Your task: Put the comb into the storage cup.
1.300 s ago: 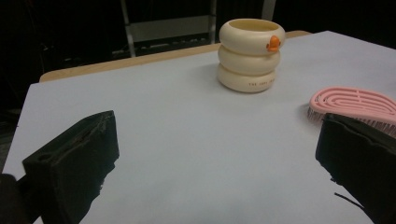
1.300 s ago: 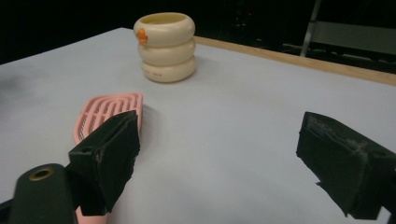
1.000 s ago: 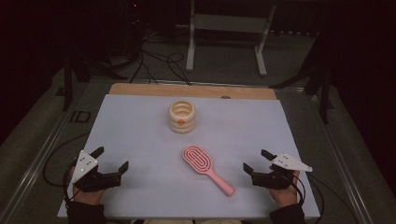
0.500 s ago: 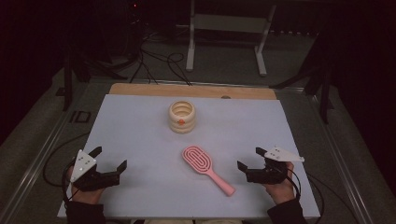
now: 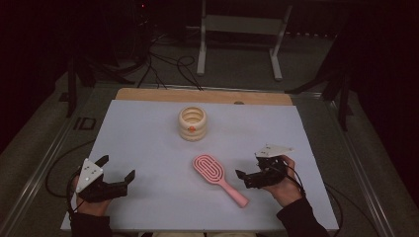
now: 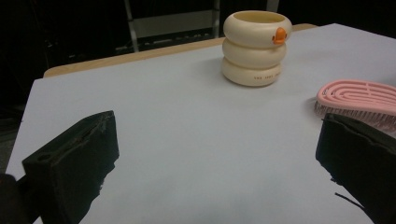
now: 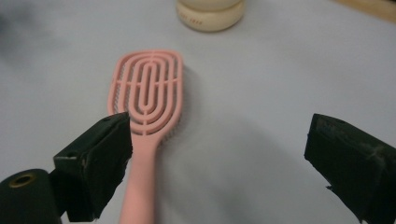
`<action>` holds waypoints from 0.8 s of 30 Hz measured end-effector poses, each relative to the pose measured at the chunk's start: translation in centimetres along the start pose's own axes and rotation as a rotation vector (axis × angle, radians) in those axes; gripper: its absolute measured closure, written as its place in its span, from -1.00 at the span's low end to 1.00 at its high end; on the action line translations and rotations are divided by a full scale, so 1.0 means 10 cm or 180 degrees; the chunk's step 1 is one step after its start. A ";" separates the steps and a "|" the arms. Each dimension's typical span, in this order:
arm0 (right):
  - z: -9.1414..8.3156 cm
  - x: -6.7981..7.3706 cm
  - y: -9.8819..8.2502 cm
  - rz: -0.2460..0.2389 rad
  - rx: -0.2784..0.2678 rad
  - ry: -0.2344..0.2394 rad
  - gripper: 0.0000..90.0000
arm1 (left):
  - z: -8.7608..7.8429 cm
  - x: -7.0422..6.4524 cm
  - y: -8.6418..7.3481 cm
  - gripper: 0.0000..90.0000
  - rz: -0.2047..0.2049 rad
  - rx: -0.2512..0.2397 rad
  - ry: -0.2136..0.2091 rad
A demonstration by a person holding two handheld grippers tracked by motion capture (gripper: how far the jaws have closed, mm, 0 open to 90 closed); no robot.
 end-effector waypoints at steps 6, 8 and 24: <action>0.14 0.10 -0.02 -0.0045 0.0265 0.0019 -0.83 | 0.00 0.00 0.00 -0.99 0.0002 0.0004 -0.0002; 0.19 0.15 -0.02 -0.0056 0.0363 0.0021 -0.83 | 0.00 0.00 0.00 -0.99 0.0001 0.0001 0.0000; 0.59 0.41 -0.20 -0.0119 0.1276 0.0093 -0.62 | 0.00 -0.01 0.00 -0.99 -0.0005 0.0001 -0.0010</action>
Point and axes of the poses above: each handheld gripper's, and its own axes: z roughly forward along the jaws, y roughly out of its top, x roughly to its left, the point moved 7 cm from there along z, roughly forward along the jaws, and after that the axes turned 9 degrees about z, right-handed, at the moved point
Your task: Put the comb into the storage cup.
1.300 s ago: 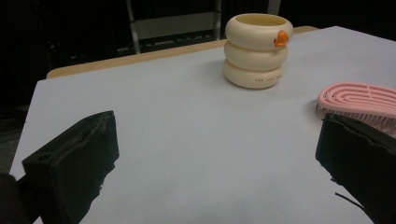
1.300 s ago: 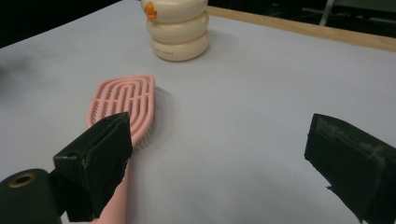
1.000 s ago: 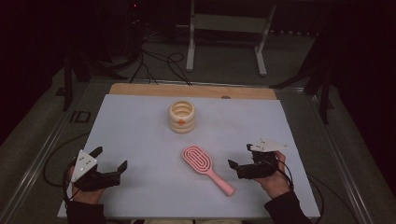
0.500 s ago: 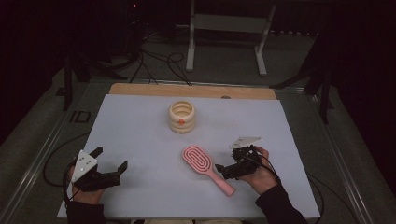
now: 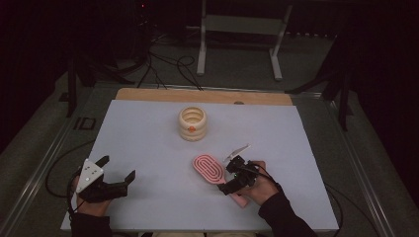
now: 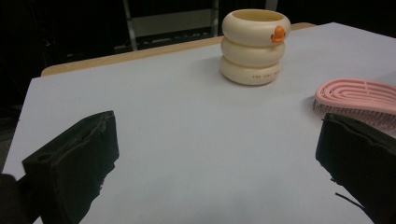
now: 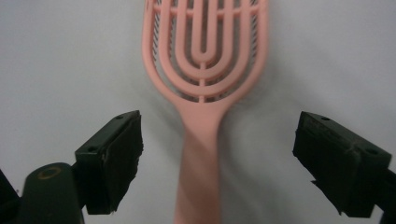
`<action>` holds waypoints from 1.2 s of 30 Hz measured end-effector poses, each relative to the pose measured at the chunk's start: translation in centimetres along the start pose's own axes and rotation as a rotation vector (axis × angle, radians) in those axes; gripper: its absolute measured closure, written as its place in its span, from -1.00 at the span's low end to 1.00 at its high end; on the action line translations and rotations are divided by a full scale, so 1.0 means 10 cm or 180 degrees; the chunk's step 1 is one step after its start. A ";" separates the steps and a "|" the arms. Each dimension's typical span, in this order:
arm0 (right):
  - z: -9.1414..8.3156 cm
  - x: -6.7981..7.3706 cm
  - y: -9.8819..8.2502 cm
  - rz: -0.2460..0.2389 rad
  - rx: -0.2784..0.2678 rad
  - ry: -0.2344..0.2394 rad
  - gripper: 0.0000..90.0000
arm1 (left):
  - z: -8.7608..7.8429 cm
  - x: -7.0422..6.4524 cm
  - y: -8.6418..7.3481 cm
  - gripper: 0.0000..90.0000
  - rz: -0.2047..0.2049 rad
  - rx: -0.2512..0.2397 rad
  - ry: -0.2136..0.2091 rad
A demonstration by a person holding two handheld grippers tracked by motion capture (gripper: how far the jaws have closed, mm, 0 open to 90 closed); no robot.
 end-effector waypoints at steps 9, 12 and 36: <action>0.13 0.04 0.01 -0.0022 0.0227 -0.0071 -0.36 | 0.00 0.00 -0.01 -0.99 -0.0012 0.0000 -0.0005; 0.20 0.04 0.02 -0.0019 0.0410 -0.0107 0.03 | 0.00 0.00 -0.01 -0.99 -0.0013 0.0001 -0.0008; 0.27 0.01 -0.02 -0.0182 0.0531 -0.0238 0.56 | 0.10 -0.15 0.03 -0.99 -0.0028 0.0141 -0.0182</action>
Point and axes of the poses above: each handheld gripper's, and its own axes: z roughly forward along the jaws, y roughly out of its top, x roughly to its left, the point moved 7 cm from there along z, roughly forward along the jaws, and after that the axes turned 9 degrees about z, right-handed, at the moved point
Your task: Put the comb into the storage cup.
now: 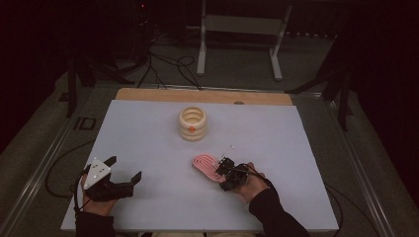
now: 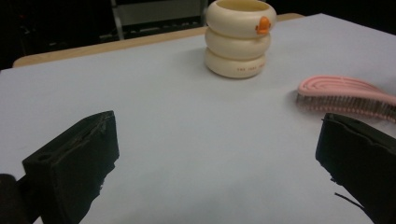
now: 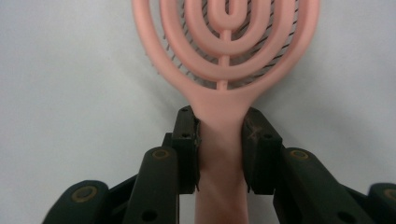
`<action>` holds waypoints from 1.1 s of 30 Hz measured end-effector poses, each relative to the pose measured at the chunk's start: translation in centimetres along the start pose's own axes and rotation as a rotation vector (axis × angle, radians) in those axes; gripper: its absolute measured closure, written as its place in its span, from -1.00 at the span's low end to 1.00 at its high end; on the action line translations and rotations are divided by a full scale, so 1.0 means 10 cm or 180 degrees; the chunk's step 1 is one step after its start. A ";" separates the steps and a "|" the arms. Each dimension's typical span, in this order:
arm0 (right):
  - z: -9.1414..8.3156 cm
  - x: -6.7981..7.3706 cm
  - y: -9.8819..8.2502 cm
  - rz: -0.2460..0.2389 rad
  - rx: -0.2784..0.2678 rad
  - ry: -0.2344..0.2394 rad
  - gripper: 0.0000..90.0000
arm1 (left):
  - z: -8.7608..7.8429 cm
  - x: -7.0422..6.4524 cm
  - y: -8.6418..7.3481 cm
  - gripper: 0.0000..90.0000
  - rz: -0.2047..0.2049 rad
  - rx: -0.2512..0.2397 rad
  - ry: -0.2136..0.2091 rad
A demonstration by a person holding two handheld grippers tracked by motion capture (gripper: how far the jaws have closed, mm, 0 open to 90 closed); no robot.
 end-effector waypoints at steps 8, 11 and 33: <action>-0.03 -0.01 0.00 0.0049 -0.0185 0.0007 0.57 | 0.12 -0.17 0.05 -0.99 0.0036 0.0070 -0.0200; -0.01 0.00 -0.02 0.0004 -0.0164 0.0002 0.57 | 0.16 -0.24 0.06 -0.99 0.0073 0.0100 -0.0266; 0.01 -0.07 0.01 0.0270 0.0049 0.0444 0.46 | 0.20 -0.28 0.06 -0.99 0.0060 0.0112 -0.0328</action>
Point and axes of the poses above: each handheld gripper's, and its own axes: z roughly forward along the jaws, y roughly out of its top, x roughly to its left, the point moved 7 cm from there along z, roughly forward along the jaws, and after that the axes turned 9 degrees about z, right-handed, at the moved point
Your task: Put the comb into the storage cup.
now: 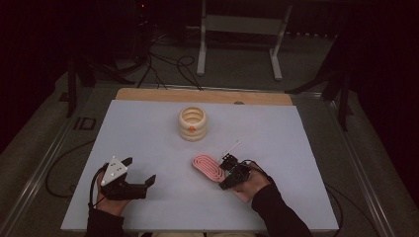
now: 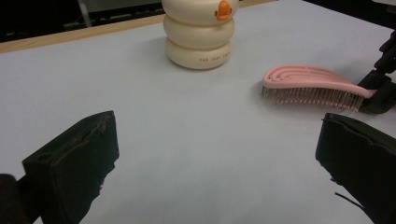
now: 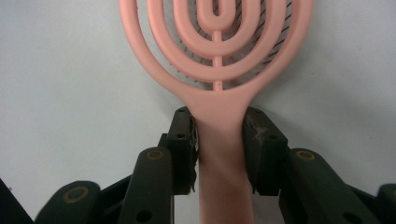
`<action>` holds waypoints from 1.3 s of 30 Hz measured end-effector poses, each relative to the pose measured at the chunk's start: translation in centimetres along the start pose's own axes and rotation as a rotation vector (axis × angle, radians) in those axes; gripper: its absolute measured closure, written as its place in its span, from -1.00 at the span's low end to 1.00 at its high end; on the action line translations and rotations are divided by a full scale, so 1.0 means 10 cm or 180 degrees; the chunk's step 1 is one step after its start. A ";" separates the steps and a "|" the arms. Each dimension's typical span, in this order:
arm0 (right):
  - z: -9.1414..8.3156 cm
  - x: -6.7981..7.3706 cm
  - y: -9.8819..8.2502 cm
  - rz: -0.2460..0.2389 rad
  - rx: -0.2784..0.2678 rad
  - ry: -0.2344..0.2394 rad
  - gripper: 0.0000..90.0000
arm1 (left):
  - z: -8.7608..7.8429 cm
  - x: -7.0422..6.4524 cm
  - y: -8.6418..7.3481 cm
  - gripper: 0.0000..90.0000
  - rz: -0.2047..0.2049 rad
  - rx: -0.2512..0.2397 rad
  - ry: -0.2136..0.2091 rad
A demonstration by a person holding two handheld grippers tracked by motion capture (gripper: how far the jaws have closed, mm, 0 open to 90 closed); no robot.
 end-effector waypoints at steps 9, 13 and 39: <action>0.01 0.03 0.01 -0.0058 0.0081 -0.0011 0.33 | 0.01 -0.02 0.01 -0.99 -0.0010 -0.0006 -0.0036; 0.01 0.05 0.01 -0.0063 0.0089 -0.0005 0.31 | 0.01 -0.01 0.01 -0.99 -0.0018 -0.0014 -0.0038; -0.17 0.15 0.09 -0.0183 -0.0601 0.0019 0.57 | 0.20 -0.26 0.15 -0.99 -0.0060 0.0026 -0.0441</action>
Point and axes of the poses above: each handheld gripper's, and its own axes: z roughly forward along the jaws, y roughly out of its top, x roughly to its left, the point moved 7 cm from there along z, roughly forward along the jaws, and after that the axes turned 9 degrees about z, right-handed, at the moved point
